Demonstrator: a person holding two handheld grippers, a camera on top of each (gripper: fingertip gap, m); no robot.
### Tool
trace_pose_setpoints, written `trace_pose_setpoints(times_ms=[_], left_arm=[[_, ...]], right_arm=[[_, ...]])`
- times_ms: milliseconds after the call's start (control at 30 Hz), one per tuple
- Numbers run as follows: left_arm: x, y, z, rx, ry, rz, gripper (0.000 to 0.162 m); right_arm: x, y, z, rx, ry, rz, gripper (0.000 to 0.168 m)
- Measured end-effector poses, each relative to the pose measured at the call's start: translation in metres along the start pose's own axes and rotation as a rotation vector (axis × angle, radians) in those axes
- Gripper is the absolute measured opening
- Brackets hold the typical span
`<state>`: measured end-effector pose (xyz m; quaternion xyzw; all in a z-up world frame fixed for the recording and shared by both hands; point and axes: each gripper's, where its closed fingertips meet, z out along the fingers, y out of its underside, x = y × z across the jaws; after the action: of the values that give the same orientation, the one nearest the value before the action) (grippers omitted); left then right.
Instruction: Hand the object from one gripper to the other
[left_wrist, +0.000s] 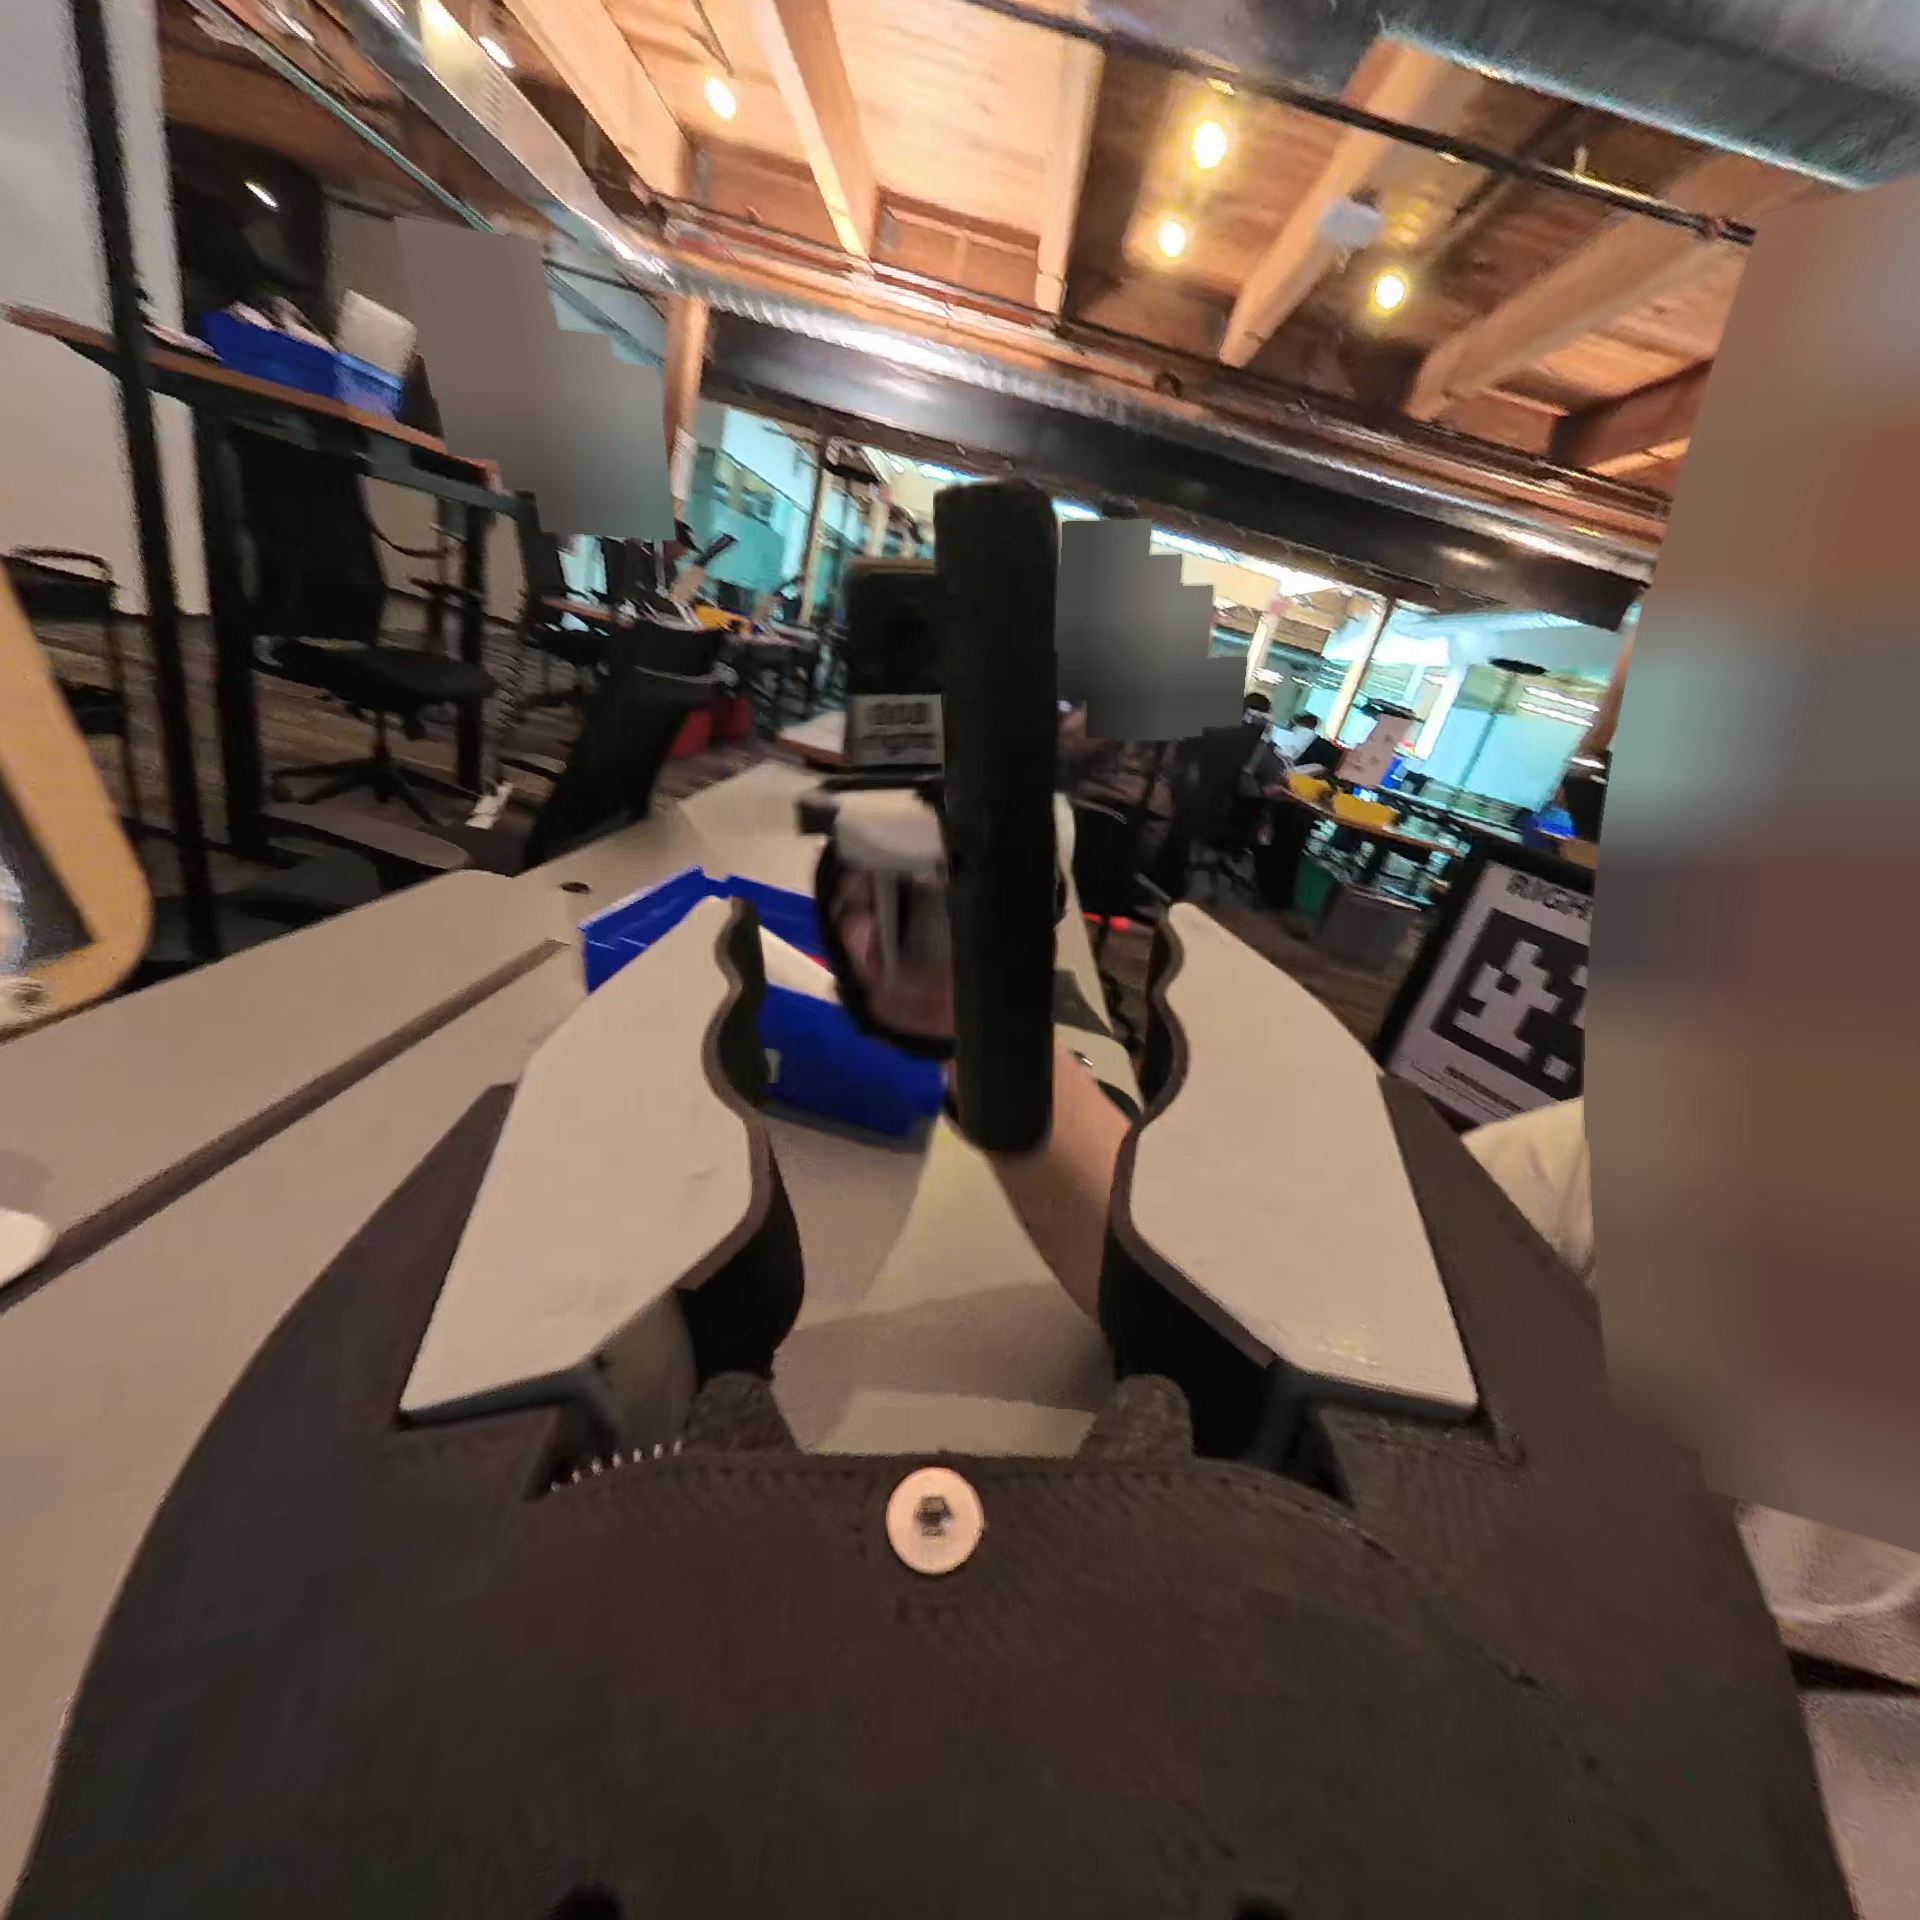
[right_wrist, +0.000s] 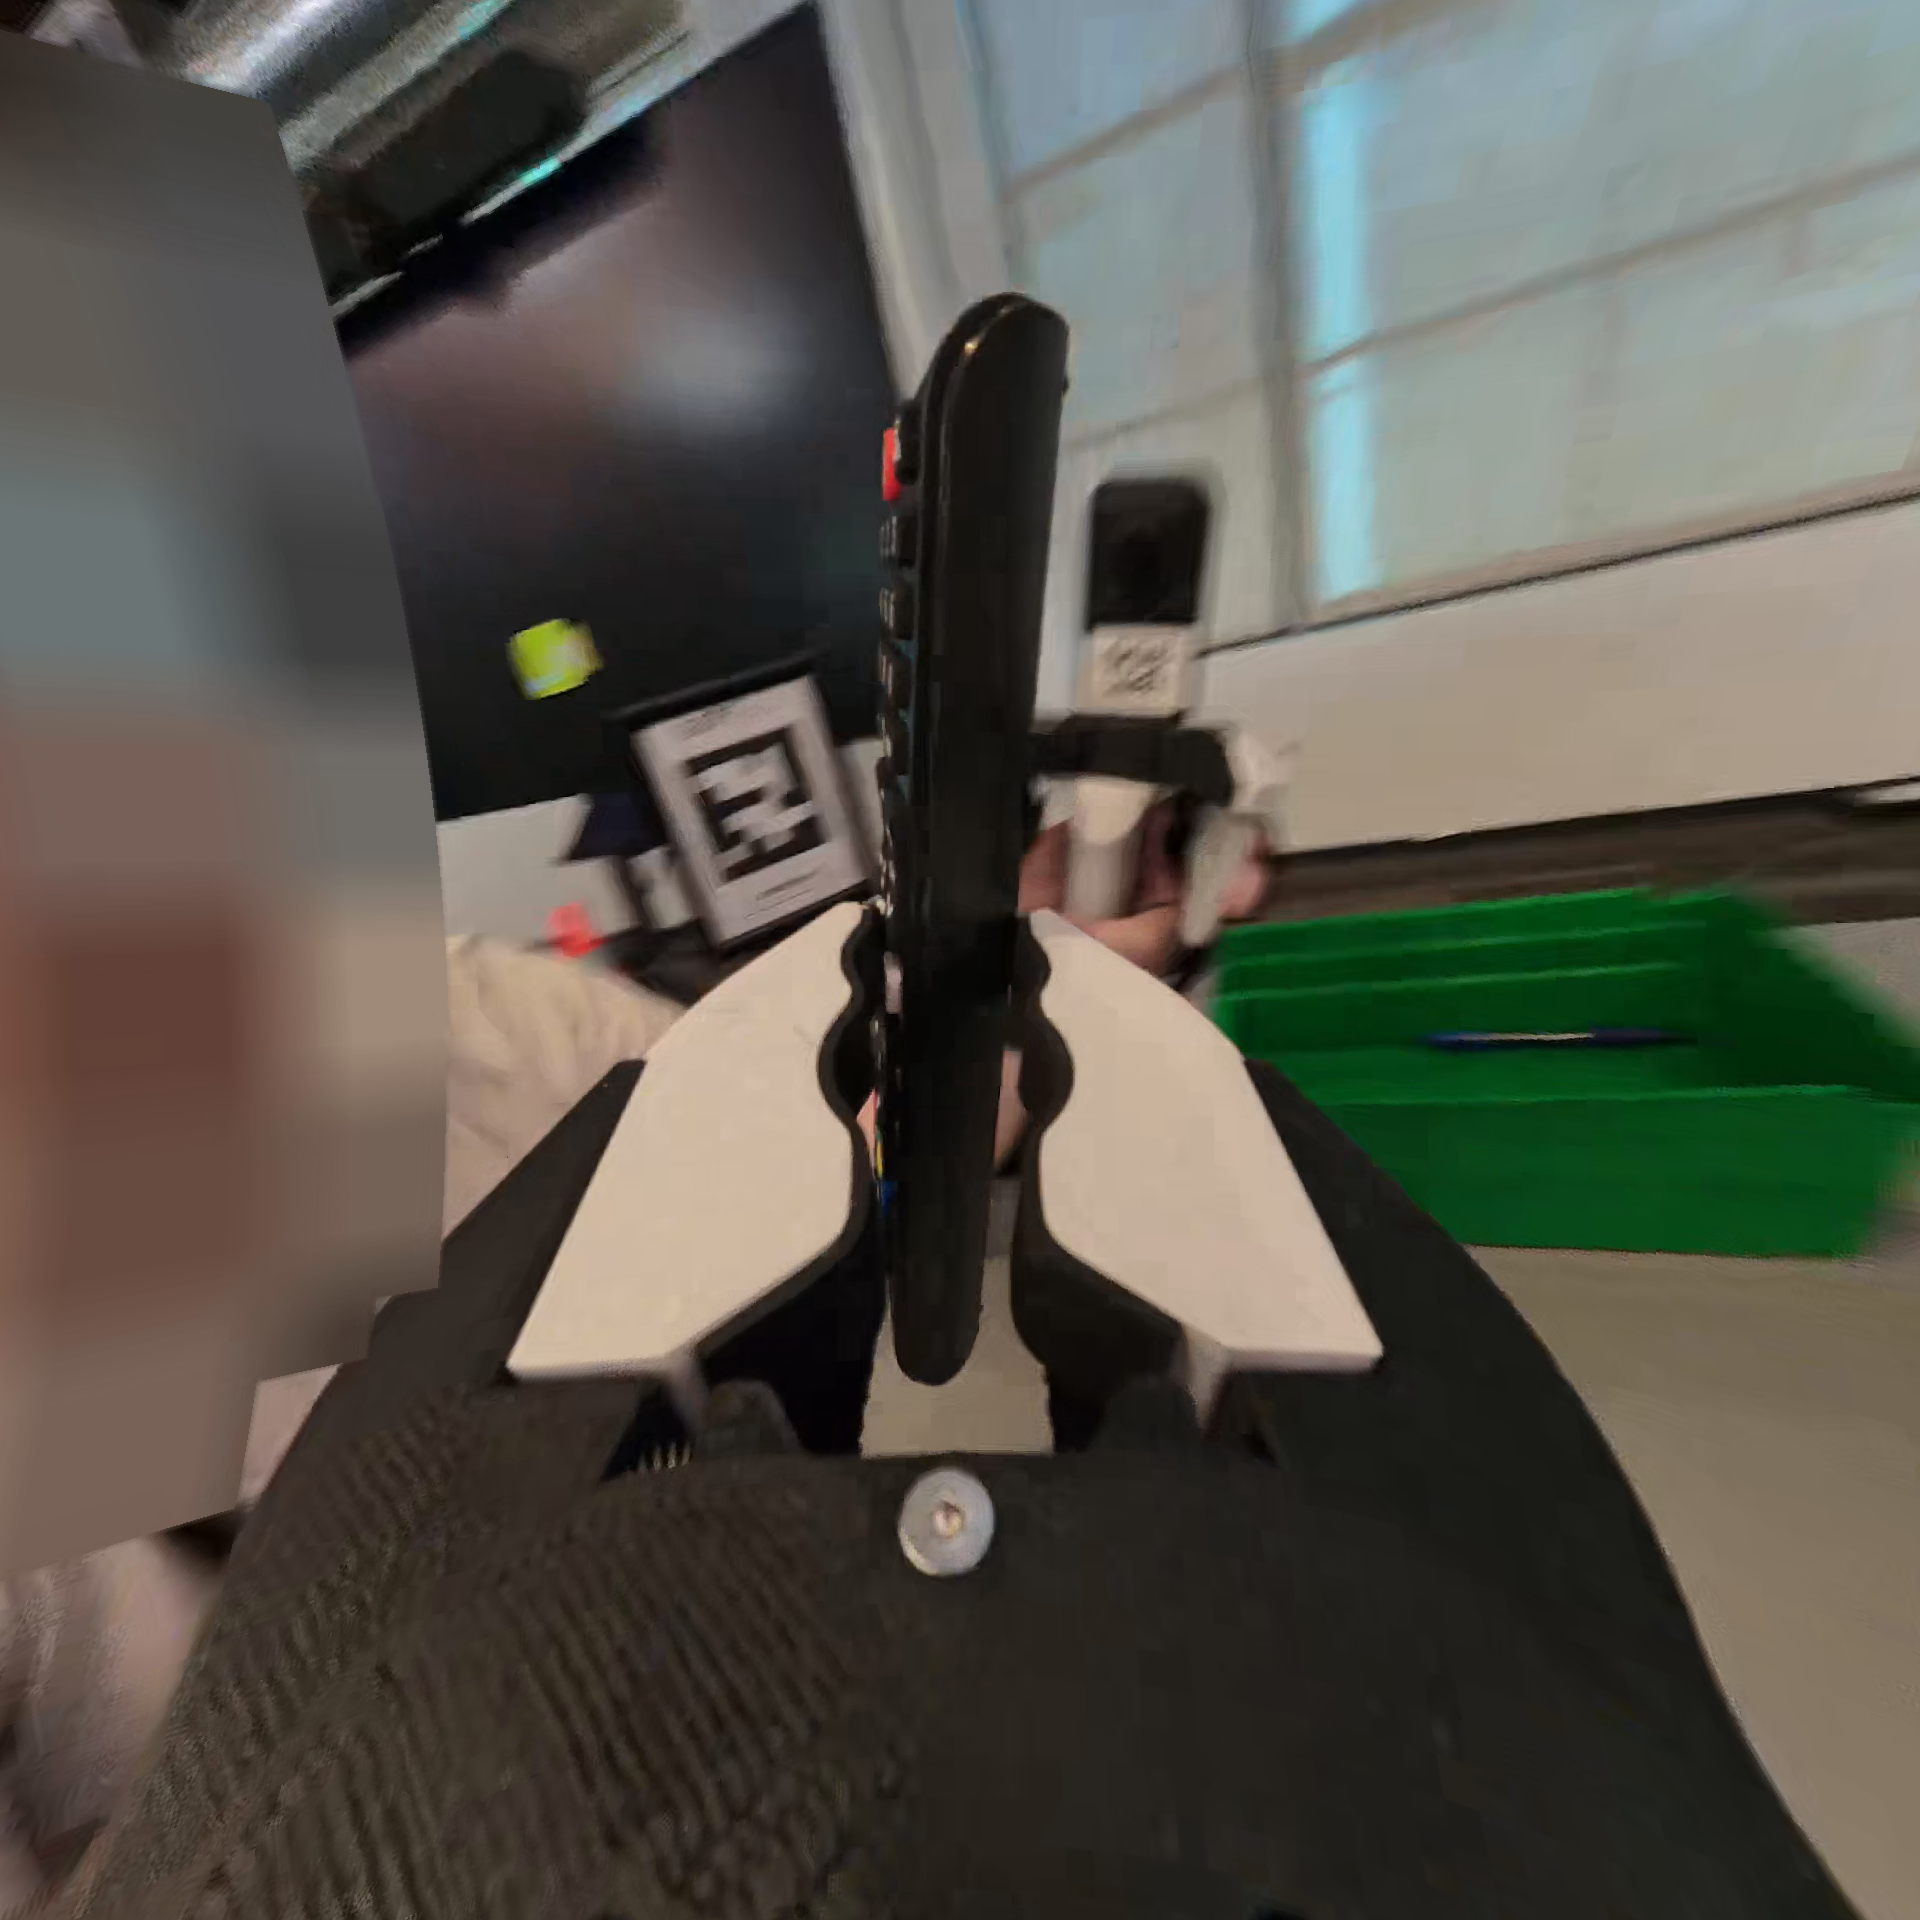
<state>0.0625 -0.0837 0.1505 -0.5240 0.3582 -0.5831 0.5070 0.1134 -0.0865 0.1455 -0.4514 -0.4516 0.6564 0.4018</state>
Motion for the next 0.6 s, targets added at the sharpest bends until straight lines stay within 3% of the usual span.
trace_pose_setpoints(times_ms=[33,133,233,300,400,500,600], left_arm=[[-0.002,-0.007,-0.007,0.023,-0.035,0.027,0.067],[-0.005,-0.017,-0.023,0.029,-0.129,0.108,0.061],[-0.005,-0.014,-0.029,-0.019,-0.183,0.15,0.059],[-0.003,-0.008,-0.027,-0.062,-0.195,0.167,0.059],[0.001,-0.001,-0.019,-0.101,-0.197,0.203,0.057],[0.009,0.008,-0.007,-0.126,-0.158,0.214,0.055],[0.02,0.022,0.007,-0.181,-0.096,0.204,0.055]], right_arm=[[0.008,-0.022,-0.028,0.061,0.189,-0.042,0.024],[0.027,-0.06,-0.167,0.135,0.958,-0.249,0.024],[0.006,-0.046,-0.326,0.121,1.587,-0.237,0.025],[-0.009,-0.015,-0.401,0.175,1.776,-0.085,0.025],[-0.022,0.028,-0.469,0.168,1.965,0.017,0.025],[-0.029,0.055,-0.507,-0.04,2.141,0.0,0.025],[-0.019,0.082,-0.517,-0.195,2.144,0.082,0.025]])
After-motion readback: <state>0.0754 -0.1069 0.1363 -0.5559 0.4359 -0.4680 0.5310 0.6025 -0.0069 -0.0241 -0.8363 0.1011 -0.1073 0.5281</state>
